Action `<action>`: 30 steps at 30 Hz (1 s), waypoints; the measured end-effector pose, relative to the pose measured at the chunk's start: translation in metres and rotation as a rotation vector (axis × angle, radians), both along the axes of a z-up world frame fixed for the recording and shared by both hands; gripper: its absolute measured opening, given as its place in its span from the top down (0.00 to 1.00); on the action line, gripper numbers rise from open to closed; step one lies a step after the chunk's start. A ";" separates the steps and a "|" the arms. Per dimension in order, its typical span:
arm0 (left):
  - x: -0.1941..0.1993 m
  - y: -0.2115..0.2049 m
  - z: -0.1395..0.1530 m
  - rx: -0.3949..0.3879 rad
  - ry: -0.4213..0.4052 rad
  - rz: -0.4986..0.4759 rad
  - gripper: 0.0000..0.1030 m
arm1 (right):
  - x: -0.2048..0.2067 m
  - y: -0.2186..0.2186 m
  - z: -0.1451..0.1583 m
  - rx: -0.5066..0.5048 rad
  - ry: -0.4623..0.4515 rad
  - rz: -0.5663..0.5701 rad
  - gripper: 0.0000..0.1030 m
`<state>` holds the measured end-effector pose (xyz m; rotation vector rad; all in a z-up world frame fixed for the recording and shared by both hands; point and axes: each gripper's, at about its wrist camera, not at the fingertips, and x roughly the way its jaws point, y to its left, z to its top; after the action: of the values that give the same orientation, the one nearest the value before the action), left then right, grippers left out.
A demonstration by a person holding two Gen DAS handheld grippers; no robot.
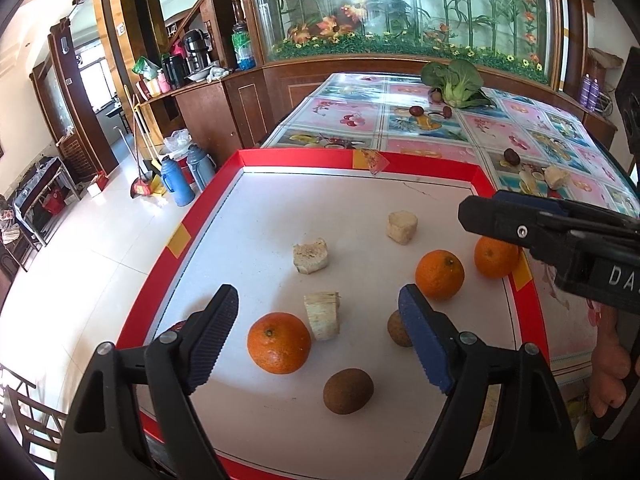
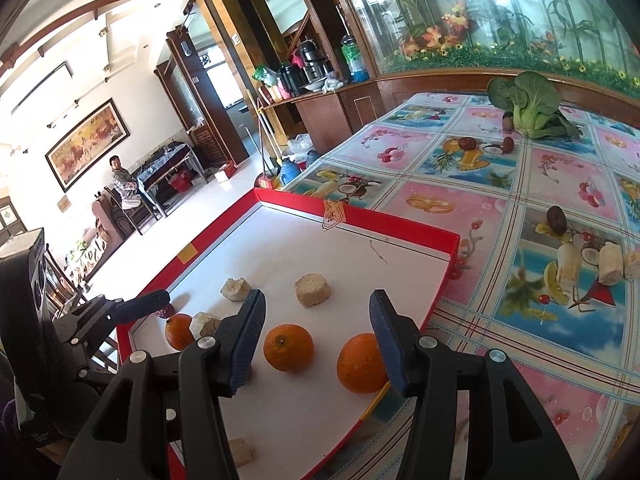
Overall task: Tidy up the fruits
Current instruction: 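Move both open grippers out of the tray back toward the fruit pile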
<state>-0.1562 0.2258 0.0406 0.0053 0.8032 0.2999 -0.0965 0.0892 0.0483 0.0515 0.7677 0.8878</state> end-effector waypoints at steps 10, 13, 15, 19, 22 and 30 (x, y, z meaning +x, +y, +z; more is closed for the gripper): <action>-0.001 -0.003 0.001 -0.004 -0.009 -0.005 0.19 | 0.015 -0.027 0.011 0.061 0.004 -0.089 0.47; 0.000 -0.007 0.002 0.002 -0.006 -0.015 0.19 | 0.027 -0.047 0.015 0.074 -0.004 -0.140 0.46; 0.002 -0.010 0.003 0.003 -0.004 -0.020 0.19 | 0.040 -0.066 0.015 0.080 0.005 -0.187 0.45; 0.010 -0.026 0.012 0.008 -0.015 -0.055 0.19 | 0.070 -0.110 0.012 0.105 0.071 -0.273 0.44; 0.023 -0.048 0.024 0.031 -0.037 -0.111 0.17 | 0.088 -0.144 0.007 0.103 0.105 -0.339 0.44; 0.091 -0.135 0.037 0.111 -0.085 -0.290 0.15 | 0.115 -0.208 -0.004 0.185 0.213 -0.465 0.43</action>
<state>-0.0656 0.0904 0.0772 0.2107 0.6899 0.0695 0.0181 -0.1188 0.0439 0.4761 0.8250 0.5095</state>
